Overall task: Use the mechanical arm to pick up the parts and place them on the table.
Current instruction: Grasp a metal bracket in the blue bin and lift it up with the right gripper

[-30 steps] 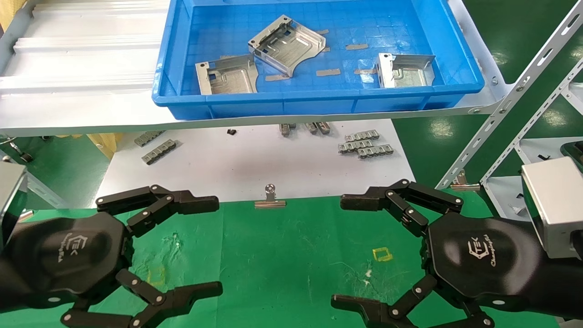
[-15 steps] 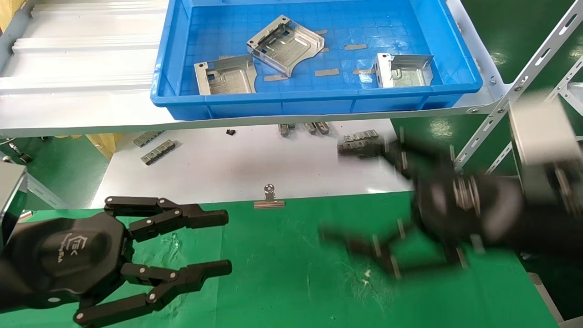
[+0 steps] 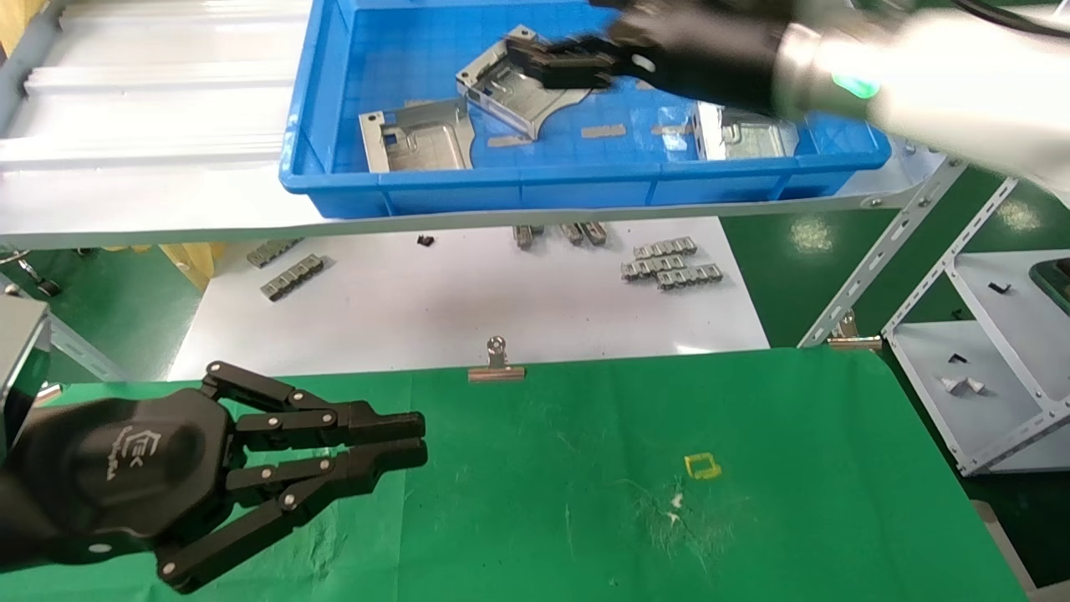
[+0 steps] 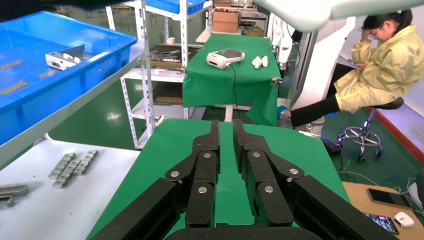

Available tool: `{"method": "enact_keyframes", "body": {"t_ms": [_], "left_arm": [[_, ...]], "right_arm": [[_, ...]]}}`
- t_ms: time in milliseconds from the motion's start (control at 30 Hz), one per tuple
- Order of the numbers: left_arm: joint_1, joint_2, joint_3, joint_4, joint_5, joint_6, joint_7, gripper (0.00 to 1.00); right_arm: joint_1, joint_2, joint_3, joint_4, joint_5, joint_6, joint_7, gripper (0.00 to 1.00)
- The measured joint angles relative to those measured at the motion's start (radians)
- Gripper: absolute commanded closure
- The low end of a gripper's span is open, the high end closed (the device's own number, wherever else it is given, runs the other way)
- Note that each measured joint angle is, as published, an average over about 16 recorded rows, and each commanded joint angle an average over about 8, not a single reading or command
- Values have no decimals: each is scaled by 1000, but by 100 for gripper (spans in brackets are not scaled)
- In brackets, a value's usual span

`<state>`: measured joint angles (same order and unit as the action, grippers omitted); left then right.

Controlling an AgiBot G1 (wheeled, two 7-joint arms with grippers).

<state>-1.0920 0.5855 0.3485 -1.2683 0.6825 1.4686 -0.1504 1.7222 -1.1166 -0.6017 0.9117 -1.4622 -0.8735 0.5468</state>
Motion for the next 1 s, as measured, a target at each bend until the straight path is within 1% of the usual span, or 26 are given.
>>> {"method": "enact_keyframes", "body": {"t_ms": [167,200,233,367,400,433,467,500,633,667,700,1000], "left_arm": [[0,0,0,0,0,0,0,100],[0,0,0,0,0,0,0,100],[0,0,0,0,0,0,0,100],[0,0,0,0,0,0,0,100],[0,0,0,0,0,0,0,98],[0,0,0,0,0,0,0,88],[0,0,0,0,0,0,0,75],[0,0,0,0,0,0,0,63],[0,0,0,0,0,0,0,13],[0,0,0,0,0,0,0,3],[0,0,0,0,0,0,0,0],[0,0,0,0,0,0,0,0]], "right_arm": [[117,-133,-100,-158,-151,47,73,0],[134,-153,-118,-184,-172,51,85,3],[150,-171,-135,-208,-189,55,96,11],[193,-225,-202,-283,-233,72,139,61],[200,-233,-218,-295,-237,77,150,73],[205,-240,-234,-304,-240,83,161,86],[209,-245,-250,-310,-241,89,172,95],[211,-249,-267,-313,-240,97,184,100],[214,-254,-336,-308,-229,138,243,100],[213,-254,-355,-305,-226,150,261,100],[213,-255,-373,-300,-222,163,279,100],[211,-258,-537,-251,-204,290,456,100]]}}
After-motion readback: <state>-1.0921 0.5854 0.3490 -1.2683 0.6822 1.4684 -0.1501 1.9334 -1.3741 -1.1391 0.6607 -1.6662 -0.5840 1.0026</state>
